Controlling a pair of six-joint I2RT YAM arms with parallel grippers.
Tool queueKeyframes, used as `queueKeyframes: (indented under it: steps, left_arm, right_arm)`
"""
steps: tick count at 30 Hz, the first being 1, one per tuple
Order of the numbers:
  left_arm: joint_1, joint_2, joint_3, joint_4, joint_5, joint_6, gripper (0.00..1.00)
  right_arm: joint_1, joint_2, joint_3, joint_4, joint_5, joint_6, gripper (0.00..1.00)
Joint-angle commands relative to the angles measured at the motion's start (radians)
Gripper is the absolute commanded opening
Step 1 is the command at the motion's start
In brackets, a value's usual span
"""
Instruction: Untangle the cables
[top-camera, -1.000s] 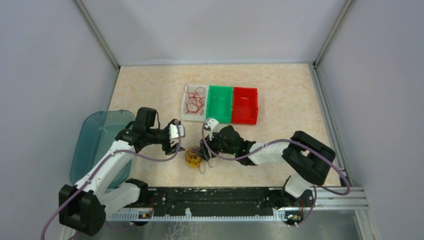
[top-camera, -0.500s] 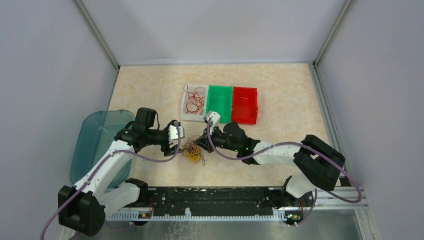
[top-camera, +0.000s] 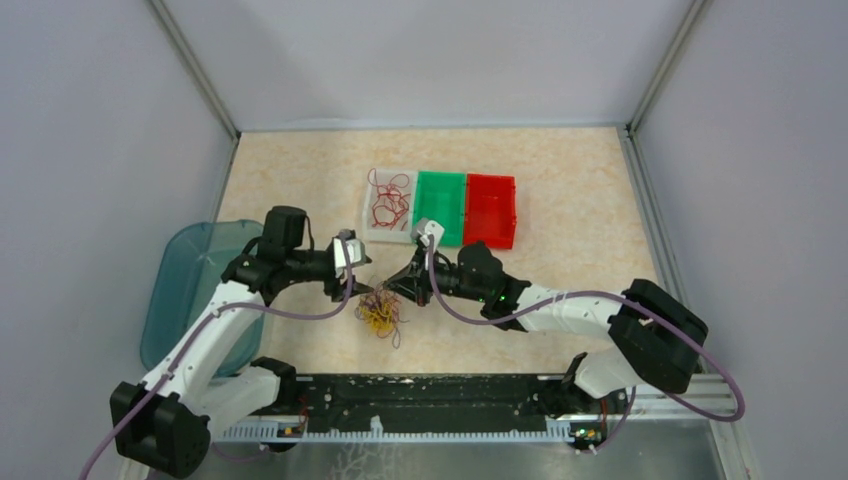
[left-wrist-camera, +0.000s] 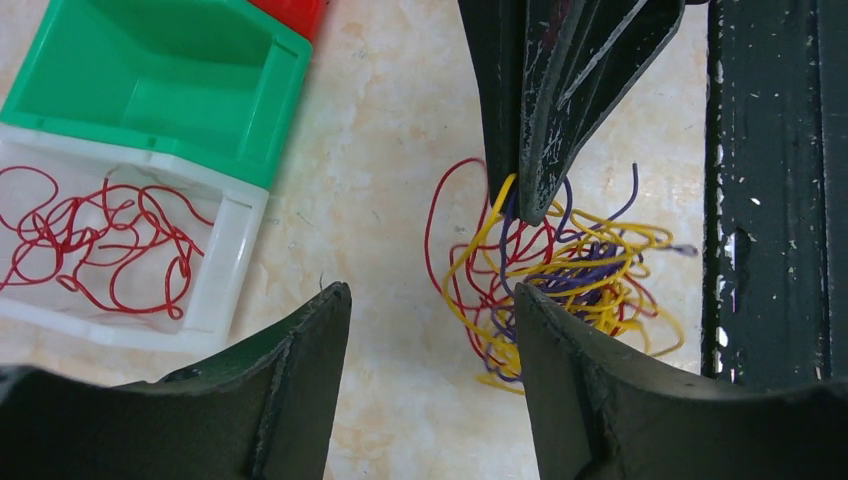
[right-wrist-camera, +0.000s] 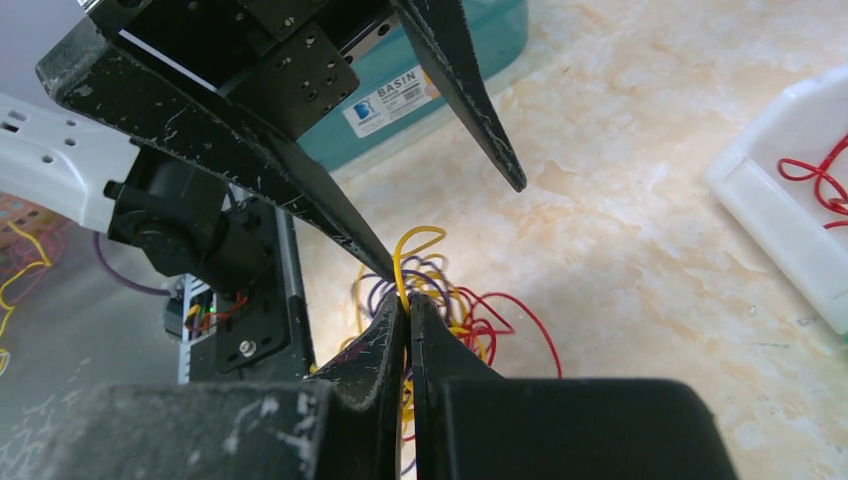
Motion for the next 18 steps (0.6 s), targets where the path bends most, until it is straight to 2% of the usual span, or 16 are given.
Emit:
queueKeyframes:
  steps: [1,4,18]
  left_arm:
    - [-0.005,-0.025,0.022,-0.025,0.083,0.072,0.66]
    - [-0.015,-0.024,0.021,-0.062,0.097,0.124,0.63]
    - [-0.051,0.009,0.042,-0.057,0.102,0.054,0.41]
  right_arm:
    - [-0.006,-0.012,0.019,0.072,-0.075,0.017,0.00]
    - [-0.005,-0.003,0.030,0.072,-0.116,0.027,0.00]
    - [0.002,0.037,0.060,0.087,-0.084,0.050,0.00]
